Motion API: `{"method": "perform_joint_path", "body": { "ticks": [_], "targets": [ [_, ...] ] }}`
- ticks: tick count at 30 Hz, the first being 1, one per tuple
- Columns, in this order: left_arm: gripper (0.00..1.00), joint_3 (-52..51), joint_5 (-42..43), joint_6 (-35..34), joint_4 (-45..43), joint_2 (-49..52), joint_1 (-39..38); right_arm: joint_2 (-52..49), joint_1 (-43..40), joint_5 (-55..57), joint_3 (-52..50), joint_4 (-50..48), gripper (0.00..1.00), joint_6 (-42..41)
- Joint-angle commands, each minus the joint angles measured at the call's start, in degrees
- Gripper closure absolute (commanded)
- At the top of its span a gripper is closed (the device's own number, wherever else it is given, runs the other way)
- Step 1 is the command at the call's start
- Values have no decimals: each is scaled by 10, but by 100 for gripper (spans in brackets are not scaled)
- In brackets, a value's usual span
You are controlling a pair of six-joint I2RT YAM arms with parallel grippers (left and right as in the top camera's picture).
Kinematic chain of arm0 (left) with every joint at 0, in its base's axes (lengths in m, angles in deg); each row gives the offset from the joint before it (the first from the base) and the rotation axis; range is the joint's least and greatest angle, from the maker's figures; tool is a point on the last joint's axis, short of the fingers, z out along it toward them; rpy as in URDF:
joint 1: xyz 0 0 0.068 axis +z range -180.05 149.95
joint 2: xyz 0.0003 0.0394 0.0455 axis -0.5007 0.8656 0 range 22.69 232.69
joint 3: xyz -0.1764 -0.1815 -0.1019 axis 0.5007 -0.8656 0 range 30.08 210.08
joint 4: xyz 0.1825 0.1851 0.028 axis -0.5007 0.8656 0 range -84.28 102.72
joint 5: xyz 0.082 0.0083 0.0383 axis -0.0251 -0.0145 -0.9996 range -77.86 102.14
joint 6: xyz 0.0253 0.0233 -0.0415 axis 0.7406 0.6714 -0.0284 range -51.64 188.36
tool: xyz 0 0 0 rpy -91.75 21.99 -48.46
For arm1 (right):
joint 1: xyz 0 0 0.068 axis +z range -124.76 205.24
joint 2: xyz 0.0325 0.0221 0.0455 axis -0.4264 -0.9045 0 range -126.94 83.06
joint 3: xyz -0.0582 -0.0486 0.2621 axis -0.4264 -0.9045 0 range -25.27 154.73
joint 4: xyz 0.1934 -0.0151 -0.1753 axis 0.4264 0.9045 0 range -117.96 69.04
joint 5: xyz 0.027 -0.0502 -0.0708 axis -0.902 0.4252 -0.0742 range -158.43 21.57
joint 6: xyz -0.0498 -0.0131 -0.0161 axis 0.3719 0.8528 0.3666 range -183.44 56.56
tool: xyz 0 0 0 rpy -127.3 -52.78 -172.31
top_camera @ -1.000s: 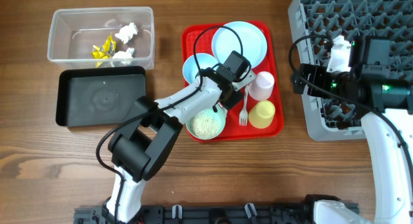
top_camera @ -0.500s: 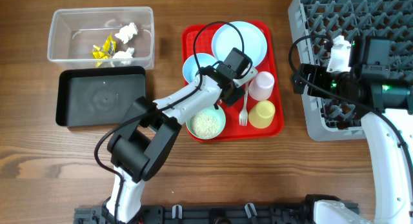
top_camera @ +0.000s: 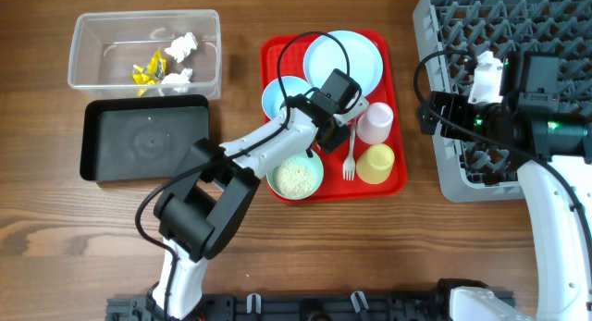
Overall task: Sort waste into correct bins and load items into the dishwasher rack
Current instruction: 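Lift the red wrapper and drop it into the clear bin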
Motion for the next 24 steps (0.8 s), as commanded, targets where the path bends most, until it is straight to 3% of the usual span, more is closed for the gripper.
{"method": "perform_joint_path", "body": {
  "ticks": [1, 12, 16, 19, 24],
  "targets": [
    [96, -3, 3, 1, 2, -1, 3, -6, -2, 7, 9, 0, 0, -6],
    [96, 56, -30, -35, -5, -74, 28, -6, -2, 7, 9, 3, 0, -6],
    [96, 77, -89, -35, -16, -118, 58, -6, -2, 7, 9, 3, 0, -6],
    [96, 78, -128, -10, -58, -132, 122, -6, -2, 7, 9, 0, 0, -7],
    [96, 78, -94, 1, -121, -102, 273, -6, -2, 7, 9, -1, 0, -7]
  ]
}}
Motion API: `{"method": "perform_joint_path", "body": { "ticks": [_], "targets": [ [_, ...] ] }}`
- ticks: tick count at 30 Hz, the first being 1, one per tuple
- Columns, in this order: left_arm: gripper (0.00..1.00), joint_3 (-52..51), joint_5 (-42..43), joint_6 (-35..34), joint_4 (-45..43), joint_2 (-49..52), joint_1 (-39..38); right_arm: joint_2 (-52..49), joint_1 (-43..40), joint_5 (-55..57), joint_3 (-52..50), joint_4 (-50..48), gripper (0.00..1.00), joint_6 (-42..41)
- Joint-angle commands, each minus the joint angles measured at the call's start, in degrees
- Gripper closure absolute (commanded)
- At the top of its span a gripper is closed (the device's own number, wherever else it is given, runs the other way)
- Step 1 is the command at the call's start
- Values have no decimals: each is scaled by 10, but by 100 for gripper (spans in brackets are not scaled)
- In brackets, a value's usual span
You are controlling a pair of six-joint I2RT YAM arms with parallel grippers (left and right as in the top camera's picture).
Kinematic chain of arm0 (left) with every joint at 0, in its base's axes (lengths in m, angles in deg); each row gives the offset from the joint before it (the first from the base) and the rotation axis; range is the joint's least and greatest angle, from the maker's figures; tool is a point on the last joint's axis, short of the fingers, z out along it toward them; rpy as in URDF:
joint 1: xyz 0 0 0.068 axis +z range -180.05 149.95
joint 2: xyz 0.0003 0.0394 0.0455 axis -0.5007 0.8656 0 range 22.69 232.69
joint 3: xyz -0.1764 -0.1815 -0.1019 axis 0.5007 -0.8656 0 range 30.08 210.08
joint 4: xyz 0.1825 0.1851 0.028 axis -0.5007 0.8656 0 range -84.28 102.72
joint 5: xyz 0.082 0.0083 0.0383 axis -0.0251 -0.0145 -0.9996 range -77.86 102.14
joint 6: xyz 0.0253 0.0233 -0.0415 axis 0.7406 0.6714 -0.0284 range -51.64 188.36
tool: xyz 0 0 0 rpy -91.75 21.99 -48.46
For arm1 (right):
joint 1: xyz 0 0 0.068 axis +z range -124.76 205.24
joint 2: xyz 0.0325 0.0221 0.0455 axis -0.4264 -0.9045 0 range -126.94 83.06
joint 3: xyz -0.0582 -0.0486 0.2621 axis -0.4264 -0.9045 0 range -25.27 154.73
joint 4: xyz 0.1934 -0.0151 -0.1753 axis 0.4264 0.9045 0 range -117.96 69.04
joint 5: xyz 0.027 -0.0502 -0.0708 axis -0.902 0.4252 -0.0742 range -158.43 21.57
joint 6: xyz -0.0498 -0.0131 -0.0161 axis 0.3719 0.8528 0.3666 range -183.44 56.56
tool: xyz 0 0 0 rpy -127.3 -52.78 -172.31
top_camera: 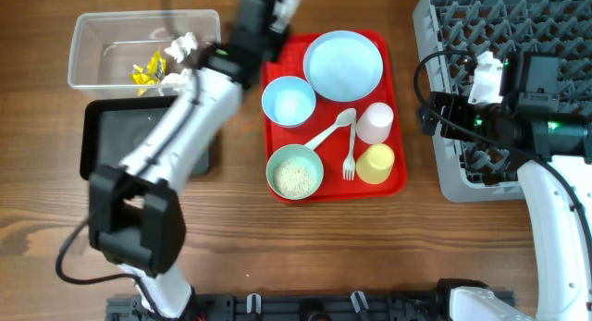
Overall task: Sort waste into correct bins and load items into the dishwasher rack
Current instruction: 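Lift the red wrapper and drop it into the clear bin, then grasp the rim of the green rice bowl with the left gripper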
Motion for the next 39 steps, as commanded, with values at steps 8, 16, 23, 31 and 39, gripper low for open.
{"method": "perform_joint_path", "body": {
  "ticks": [8, 16, 23, 31, 39],
  "targets": [
    [0, 2, 233, 5, -46, 49, 225, -6, -2, 7, 9, -3, 0, -9],
    [0, 2, 235, -31, 78, 6, 146, -6, -2, 7, 9, 1, 0, -8],
    [0, -6, 279, -59, 354, -28, -15, -6, -2, 7, 9, -6, 0, -8],
    [5, -80, 256, -52, 353, -23, -162, -6, -2, -6, 9, 2, 0, -8],
    [16, -151, 223, -51, 290, -23, -226, -6, -2, -6, 9, -2, 0, -8]
  ]
}}
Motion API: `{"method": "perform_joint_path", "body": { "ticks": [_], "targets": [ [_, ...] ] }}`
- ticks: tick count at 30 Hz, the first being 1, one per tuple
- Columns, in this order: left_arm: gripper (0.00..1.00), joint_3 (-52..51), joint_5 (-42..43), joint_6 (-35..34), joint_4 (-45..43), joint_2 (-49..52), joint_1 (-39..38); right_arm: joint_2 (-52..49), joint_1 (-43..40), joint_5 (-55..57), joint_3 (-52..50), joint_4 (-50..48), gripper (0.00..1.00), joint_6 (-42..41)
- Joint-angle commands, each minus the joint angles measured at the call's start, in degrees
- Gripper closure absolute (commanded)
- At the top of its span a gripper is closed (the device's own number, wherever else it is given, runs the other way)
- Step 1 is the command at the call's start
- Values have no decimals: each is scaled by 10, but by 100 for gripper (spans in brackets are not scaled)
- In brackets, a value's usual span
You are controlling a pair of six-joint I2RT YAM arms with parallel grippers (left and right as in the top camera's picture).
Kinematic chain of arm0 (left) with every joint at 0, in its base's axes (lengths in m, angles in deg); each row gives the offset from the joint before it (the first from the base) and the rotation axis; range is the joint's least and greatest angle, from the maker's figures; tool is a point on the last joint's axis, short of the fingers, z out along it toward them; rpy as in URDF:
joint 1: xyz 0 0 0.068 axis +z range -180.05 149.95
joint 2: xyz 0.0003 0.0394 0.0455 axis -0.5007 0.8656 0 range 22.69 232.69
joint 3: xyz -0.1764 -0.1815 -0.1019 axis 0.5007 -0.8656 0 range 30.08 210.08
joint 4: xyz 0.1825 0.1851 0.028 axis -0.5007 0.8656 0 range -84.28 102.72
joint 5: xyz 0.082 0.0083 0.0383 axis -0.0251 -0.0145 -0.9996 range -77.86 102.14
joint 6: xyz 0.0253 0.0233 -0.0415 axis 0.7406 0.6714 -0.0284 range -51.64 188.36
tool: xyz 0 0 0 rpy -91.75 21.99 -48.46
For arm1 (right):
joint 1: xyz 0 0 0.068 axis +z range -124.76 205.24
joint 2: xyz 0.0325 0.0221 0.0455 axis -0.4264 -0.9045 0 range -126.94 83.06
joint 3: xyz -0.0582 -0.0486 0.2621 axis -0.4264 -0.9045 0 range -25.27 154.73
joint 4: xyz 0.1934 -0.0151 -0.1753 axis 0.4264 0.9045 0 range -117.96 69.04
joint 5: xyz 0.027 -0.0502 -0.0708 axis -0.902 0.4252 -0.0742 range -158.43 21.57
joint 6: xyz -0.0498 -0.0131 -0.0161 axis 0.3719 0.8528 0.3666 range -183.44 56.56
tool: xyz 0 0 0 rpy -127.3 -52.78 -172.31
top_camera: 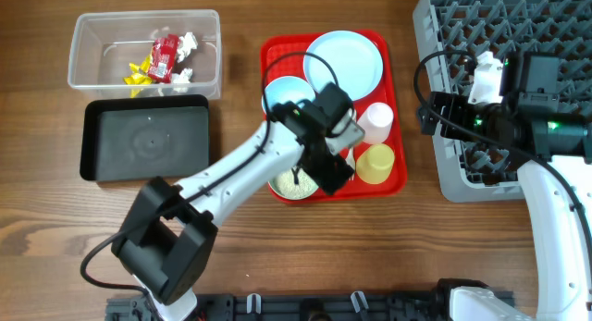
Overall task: Sort waste into correct bins and load items into the dishwasher rack
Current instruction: 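Grasp the rim of the green rice bowl with the left gripper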
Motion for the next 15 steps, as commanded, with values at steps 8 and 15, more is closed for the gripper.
{"method": "perform_joint_path", "body": {
  "ticks": [8, 15],
  "targets": [
    [37, -106, -76, -41, -106, -2, -11, -6, -2, -5, 9, -2, 1, -8],
    [83, -114, -76, -58, -131, -2, -11, -6, -2, -5, 9, -9, 1, -7]
  ]
}}
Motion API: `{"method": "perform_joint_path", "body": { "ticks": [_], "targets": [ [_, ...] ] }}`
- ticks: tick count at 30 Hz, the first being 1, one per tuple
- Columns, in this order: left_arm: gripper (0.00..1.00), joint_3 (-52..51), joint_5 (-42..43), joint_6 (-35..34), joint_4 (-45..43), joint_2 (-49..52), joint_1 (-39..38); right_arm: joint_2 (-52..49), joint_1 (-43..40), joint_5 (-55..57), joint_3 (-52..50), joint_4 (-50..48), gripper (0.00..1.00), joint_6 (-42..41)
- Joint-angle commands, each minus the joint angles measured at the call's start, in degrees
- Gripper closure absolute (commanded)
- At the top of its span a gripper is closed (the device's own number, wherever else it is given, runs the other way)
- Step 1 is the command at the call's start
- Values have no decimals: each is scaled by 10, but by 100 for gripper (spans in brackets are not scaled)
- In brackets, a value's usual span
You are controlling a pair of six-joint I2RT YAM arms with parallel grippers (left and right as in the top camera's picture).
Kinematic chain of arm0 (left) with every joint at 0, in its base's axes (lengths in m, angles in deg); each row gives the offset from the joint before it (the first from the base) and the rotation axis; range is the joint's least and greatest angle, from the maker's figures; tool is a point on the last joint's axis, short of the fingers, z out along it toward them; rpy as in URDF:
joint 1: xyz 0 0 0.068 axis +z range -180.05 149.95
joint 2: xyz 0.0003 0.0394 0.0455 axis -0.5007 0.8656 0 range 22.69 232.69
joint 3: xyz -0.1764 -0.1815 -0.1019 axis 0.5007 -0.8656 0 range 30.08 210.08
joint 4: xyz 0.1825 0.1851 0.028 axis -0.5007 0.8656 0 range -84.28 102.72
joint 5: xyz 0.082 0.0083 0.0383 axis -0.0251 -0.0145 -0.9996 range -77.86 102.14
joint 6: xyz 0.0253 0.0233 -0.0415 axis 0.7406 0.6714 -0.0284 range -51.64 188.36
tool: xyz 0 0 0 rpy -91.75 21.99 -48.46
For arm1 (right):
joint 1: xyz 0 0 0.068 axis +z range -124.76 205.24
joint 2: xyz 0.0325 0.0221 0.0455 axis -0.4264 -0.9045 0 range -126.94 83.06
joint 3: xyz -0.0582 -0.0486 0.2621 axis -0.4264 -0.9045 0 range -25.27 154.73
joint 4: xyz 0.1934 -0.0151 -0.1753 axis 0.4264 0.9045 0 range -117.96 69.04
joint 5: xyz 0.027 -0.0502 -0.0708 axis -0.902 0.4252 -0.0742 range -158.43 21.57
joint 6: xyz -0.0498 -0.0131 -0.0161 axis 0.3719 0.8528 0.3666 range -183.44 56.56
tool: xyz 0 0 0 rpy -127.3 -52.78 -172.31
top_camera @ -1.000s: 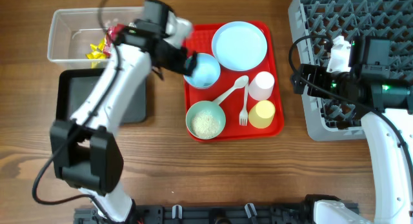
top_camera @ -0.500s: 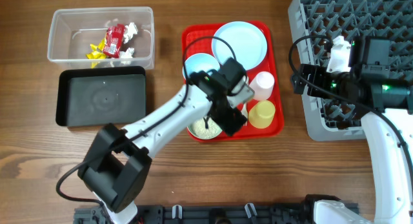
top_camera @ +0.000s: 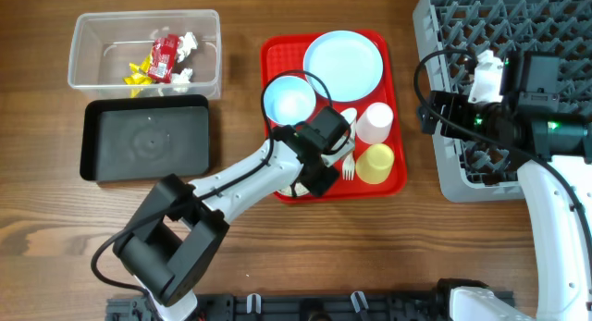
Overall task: Sort waste into correct bins and load items into the dishwasher rack
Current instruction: 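Grasp the rim of the green rice bowl with the left gripper, then tip the green bowl over the black tray to pour out the rice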
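Note:
On the red tray (top_camera: 276,55) lie a large pale blue plate (top_camera: 342,64), a small blue bowl (top_camera: 289,97), a white cup (top_camera: 375,124), a yellow cup (top_camera: 376,164) and a white fork (top_camera: 349,168). My left gripper (top_camera: 313,173) hangs low over the tray's near left part. It covers most of the green bowl of grains (top_camera: 283,190), and its jaws are hidden. My right gripper (top_camera: 428,114) hovers at the left edge of the grey dishwasher rack (top_camera: 490,43); its jaws cannot be made out.
A clear bin (top_camera: 92,30) at the far left holds a red wrapper (top_camera: 165,55), yellow scraps (top_camera: 139,75) and white paper. A black tray (top_camera: 148,141) lies in front of it. My left arm stretches diagonally from the near edge to the red tray.
My left gripper has shifted a little toward the near edge of the tray, lower over the green bowl. The small blue bowl now shows in full. The right arm has not moved.
My left gripper was first over the middle of the red tray, and the bin held no red wrapper. Then the arm was beside the clear bin. Later the red wrapper lay in the bin and the gripper was over the green bowl, where it remains.

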Motion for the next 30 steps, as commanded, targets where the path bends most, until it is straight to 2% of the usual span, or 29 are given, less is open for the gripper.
{"method": "perform_joint_path", "body": {
  "ticks": [1, 4, 13, 18, 22, 27, 30],
  "targets": [
    [85, -5, -10, -13, -3, -2, 1, -6, -2, -5, 9, -2, 1, -8],
    [96, -5, -10, -13, -3, -2, 1, -6, -2, -5, 9, -3, 1, -7],
    [96, -5, -10, -13, 1, -2, 1, -6, -2, -5, 9, -3, 1, -7],
    [96, 17, -11, -24, 57, -9, 1, -6, -2, -5, 9, -3, 1, -8],
    [96, 61, -26, -57, 107, -26, 2, -6, -2, -5, 9, -3, 1, -8],
    [96, 95, -27, -102, 114, -70, 15, -6, -2, -5, 9, -3, 1, -8],
    [96, 97, -27, -142, 116, -112, 48, -6, -2, -5, 9, -3, 1, -7]
  ]
}}
